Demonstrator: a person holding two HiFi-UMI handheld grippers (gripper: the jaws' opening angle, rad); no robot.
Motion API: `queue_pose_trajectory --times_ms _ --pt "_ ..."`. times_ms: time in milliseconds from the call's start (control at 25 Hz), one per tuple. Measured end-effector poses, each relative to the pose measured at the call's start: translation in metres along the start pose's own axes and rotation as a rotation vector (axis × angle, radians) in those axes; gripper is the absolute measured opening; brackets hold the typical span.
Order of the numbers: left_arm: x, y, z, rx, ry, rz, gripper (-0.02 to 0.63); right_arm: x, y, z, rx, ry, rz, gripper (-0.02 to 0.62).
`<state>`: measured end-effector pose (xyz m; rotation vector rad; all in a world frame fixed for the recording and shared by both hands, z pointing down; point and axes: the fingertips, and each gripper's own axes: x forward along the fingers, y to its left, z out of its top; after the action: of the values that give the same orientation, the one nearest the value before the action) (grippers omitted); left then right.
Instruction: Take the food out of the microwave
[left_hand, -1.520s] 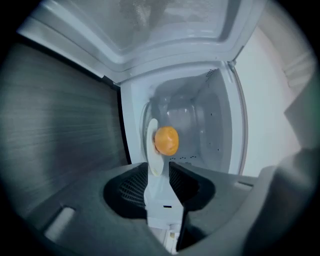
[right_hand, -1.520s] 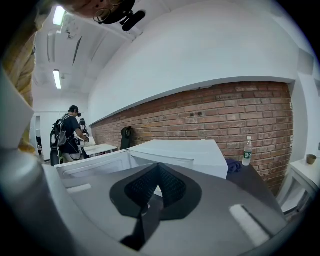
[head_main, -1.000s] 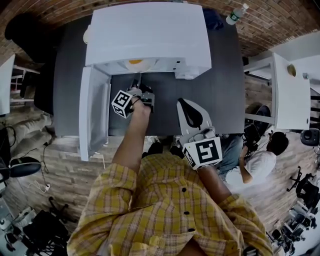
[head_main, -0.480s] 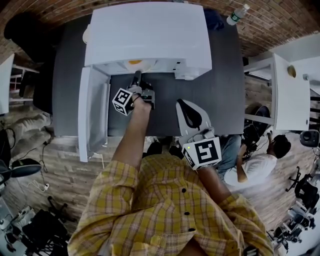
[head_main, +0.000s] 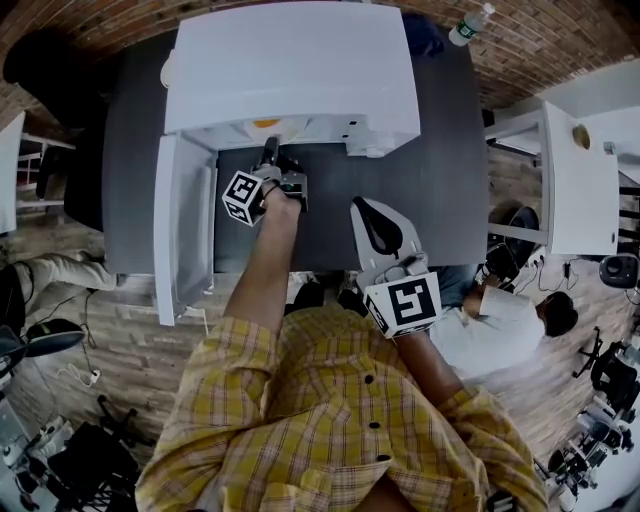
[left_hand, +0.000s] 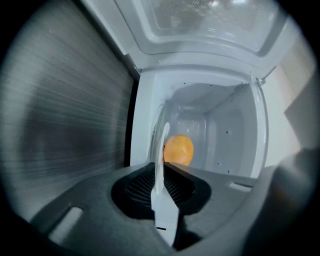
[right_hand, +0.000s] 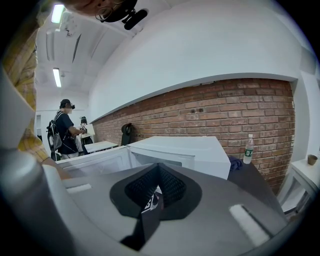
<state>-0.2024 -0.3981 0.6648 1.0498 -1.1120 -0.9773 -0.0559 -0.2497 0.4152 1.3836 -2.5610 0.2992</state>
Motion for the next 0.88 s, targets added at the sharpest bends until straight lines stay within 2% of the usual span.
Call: queue_pose_trajectory --times_ms 80,360,680,880 --pt "0.001 0.002 0.000 0.024 0.007 0.007 0.012 0.000 -0.001 -0.002 -0.005 0.003 -0.004 0.005" --pt "-0.002 -0.002 -0.001 0.080 0.018 -0.010 0.006 -0.004 0.001 -0.002 -0.027 0.009 0.000 0.005" --pt "-0.010 -0.012 -0.006 0.087 0.030 -0.046 0.005 -0.010 0.002 -0.003 -0.030 0.006 -0.003 0.005" --pt "-0.020 -0.020 -0.005 0.078 0.009 -0.051 0.005 -0.013 0.003 -0.003 -0.026 -0.005 0.004 0.005"
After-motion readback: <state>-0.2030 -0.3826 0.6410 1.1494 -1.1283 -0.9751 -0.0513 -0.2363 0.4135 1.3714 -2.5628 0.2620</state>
